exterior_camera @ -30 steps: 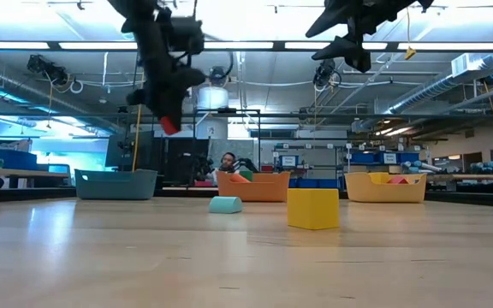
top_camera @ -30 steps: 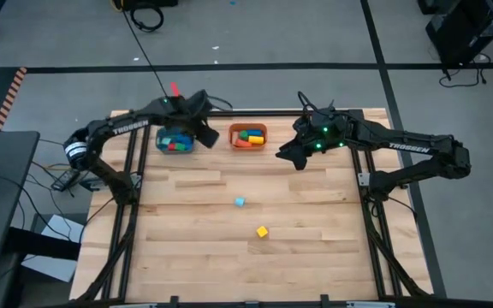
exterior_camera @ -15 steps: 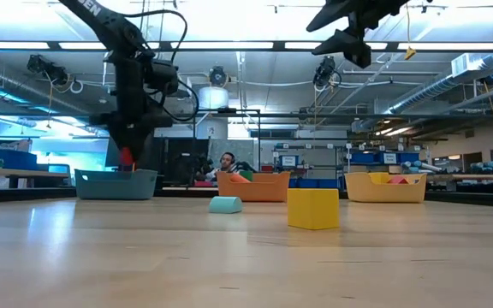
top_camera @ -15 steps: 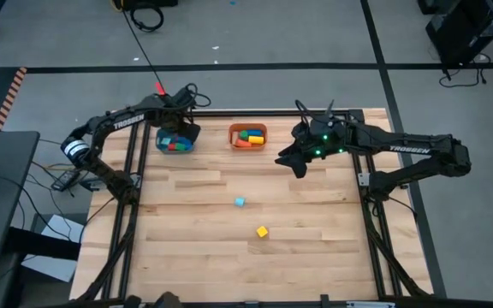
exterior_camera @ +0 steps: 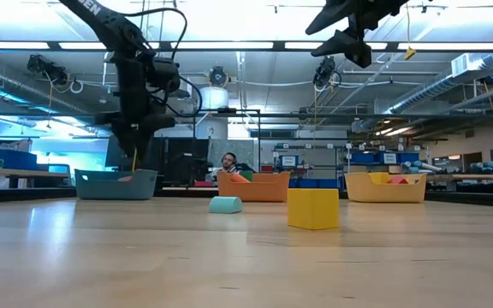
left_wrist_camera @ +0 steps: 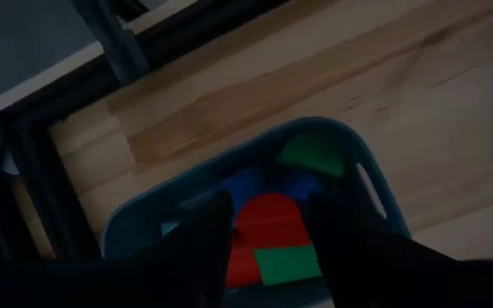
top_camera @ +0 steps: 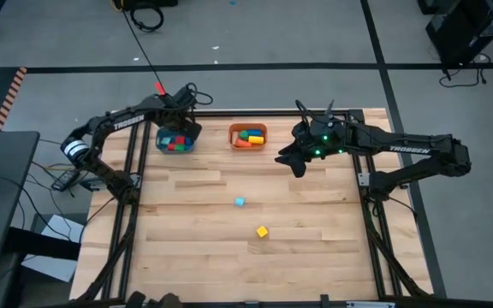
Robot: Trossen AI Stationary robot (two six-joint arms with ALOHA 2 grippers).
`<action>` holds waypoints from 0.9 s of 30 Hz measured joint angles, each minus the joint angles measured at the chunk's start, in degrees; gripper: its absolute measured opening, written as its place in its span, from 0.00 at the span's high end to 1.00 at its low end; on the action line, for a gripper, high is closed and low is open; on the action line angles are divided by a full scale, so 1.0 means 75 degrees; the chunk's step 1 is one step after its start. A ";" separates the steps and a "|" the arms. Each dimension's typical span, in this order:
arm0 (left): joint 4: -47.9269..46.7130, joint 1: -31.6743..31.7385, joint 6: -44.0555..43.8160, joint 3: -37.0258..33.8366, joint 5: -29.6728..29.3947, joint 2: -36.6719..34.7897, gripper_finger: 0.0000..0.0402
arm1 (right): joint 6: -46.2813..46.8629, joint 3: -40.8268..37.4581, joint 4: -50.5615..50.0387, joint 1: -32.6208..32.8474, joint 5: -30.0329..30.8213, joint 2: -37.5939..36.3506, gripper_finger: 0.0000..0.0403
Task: Sort blocks by size
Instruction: Put the light blue half-circle block into the blue bin
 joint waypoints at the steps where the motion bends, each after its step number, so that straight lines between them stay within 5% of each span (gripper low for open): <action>1: 0.0008 -0.0034 0.0088 0.0000 0.0001 -0.0014 0.60 | 0.0000 0.0003 0.0003 0.0000 0.0000 0.0000 0.50; 13: 0.1130 -0.1723 0.0926 0.0009 0.0163 -0.1246 0.59 | 0.0522 0.0000 0.0353 0.0000 0.0225 0.0003 0.50; 27: 0.2997 -0.4388 0.1426 0.0009 0.0414 -0.1692 0.59 | 0.2137 0.0000 0.0527 0.1068 0.3177 0.0579 0.58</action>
